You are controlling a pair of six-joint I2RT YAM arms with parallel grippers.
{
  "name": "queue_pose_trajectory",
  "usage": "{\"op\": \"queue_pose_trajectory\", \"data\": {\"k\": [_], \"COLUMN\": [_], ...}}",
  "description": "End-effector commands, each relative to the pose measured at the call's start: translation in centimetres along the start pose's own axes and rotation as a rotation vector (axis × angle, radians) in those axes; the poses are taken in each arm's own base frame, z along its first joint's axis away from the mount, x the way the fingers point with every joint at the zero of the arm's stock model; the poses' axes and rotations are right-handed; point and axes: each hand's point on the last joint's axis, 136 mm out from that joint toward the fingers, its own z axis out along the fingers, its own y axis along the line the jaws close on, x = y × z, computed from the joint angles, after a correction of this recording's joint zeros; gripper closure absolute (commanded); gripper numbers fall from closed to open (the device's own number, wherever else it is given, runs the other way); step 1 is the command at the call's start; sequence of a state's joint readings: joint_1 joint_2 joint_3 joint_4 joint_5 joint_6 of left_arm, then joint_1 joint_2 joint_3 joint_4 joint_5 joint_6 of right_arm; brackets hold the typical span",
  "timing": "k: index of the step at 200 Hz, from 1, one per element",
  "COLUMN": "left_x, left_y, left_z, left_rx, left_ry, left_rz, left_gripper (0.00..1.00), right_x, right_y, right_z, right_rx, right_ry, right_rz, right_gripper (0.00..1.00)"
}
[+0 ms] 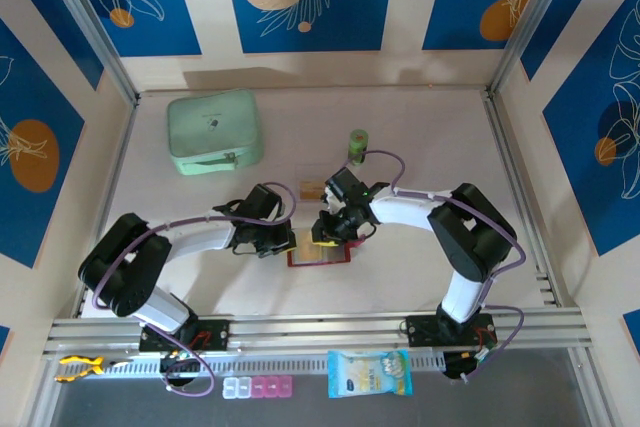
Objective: Take the credit cards out of the card holder
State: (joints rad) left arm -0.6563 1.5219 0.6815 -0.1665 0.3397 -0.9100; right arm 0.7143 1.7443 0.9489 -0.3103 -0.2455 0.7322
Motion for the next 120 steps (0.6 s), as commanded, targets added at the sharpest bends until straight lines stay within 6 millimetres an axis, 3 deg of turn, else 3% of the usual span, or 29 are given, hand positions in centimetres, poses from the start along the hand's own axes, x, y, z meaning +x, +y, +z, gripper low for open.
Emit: {"op": "queue_pose_trajectory", "data": {"k": [1,71,120], "left_x": [0.2,-0.8,-0.4], "left_y": [0.8,-1.9,-3.0], "left_z": [-0.1,-1.8,-1.0], "left_rx": [-0.041,0.014,0.028], "left_ry": [0.020,-0.020,0.003], "left_rz": [-0.015,0.033,0.059], "left_gripper": [0.95,0.95,0.96], "right_x": [0.3,0.3,0.4], "right_y": [0.1,0.7,0.3], "right_z": [-0.9,-1.8,-1.9], "right_rx": [0.020,-0.017,-0.055], "right_ry": [-0.003,-0.024,-0.026], "right_rz": [-0.020,-0.017,0.016], "right_gripper": [0.75,0.75,0.74]}}
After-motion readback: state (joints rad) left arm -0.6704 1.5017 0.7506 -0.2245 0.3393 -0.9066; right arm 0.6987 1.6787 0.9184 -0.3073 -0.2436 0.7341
